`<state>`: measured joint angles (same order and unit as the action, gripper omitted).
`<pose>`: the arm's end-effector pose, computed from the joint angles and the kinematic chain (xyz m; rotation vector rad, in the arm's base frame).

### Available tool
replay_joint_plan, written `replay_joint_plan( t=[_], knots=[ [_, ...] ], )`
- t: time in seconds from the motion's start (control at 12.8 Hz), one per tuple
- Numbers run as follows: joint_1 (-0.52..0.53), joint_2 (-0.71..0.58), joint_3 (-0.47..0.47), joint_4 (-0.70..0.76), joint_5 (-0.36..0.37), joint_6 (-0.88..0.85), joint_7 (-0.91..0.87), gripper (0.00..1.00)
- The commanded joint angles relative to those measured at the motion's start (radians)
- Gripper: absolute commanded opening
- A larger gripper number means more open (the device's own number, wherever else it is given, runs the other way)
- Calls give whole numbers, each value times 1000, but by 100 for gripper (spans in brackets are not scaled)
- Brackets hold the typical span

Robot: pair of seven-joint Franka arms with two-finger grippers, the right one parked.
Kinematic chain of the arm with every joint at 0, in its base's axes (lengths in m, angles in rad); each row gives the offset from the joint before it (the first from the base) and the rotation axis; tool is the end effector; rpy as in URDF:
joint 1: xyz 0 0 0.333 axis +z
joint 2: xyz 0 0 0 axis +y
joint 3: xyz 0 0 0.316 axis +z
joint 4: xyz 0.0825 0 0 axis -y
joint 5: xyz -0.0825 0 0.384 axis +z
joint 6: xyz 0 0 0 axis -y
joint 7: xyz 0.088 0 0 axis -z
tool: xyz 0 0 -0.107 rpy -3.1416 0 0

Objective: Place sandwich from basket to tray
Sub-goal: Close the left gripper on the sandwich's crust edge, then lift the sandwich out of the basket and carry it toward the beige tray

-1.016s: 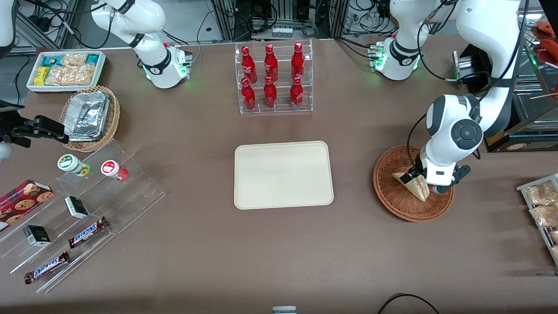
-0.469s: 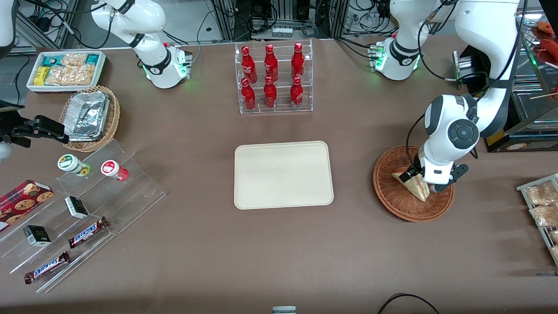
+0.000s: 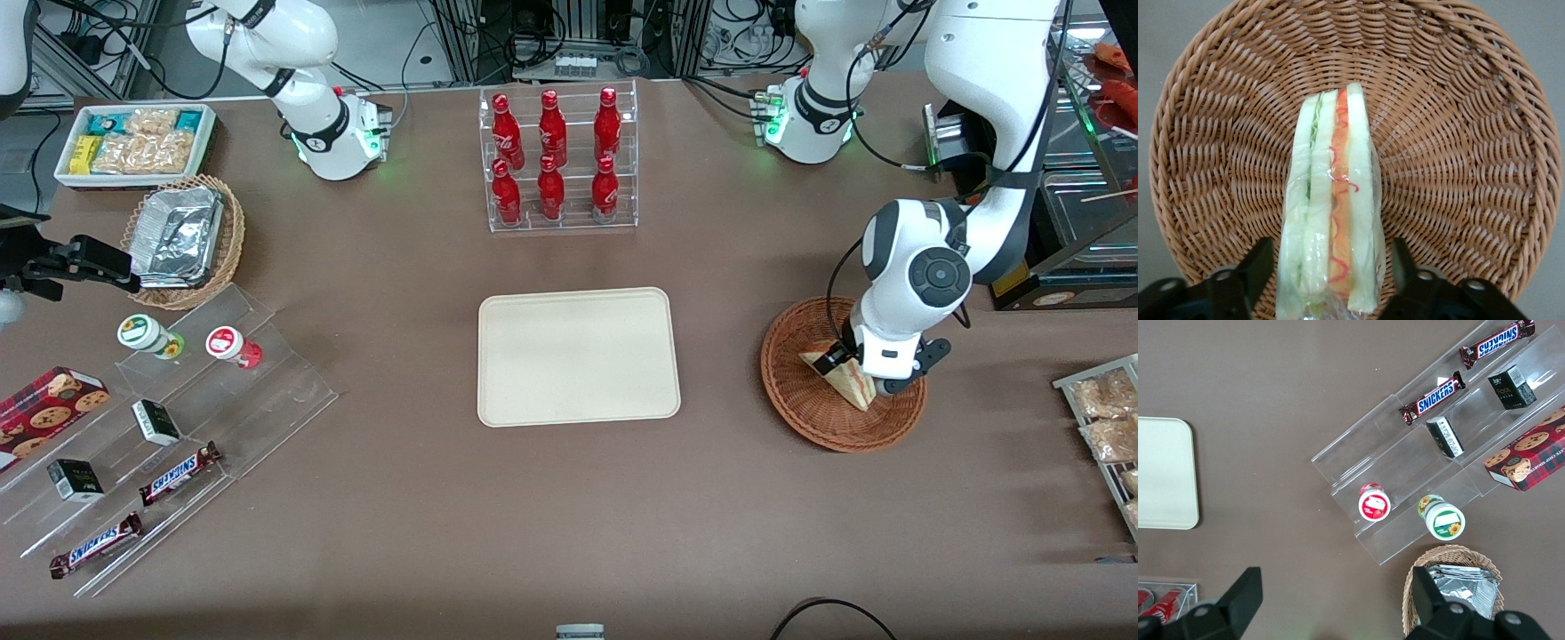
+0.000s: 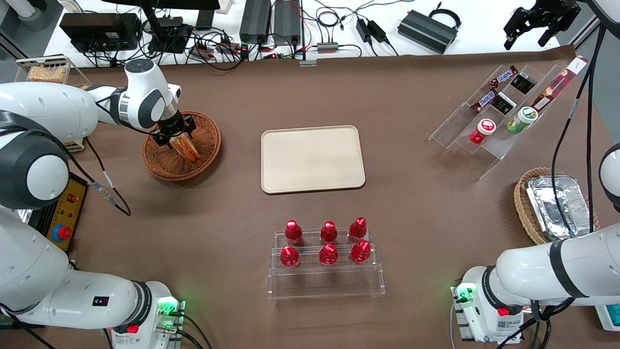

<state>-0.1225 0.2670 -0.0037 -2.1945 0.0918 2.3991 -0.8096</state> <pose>0.5455 -0.0685 0.2571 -2.9175 -0.9248 0.0444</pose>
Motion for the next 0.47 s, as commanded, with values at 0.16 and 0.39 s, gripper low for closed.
replay_joint_plan(
  t=[0.16,0.39],
  knots=[
    [1,-35,4,2,32,-38,-22,0],
    [-6,-97,-5,123,63,-296,-14,0]
  ],
)
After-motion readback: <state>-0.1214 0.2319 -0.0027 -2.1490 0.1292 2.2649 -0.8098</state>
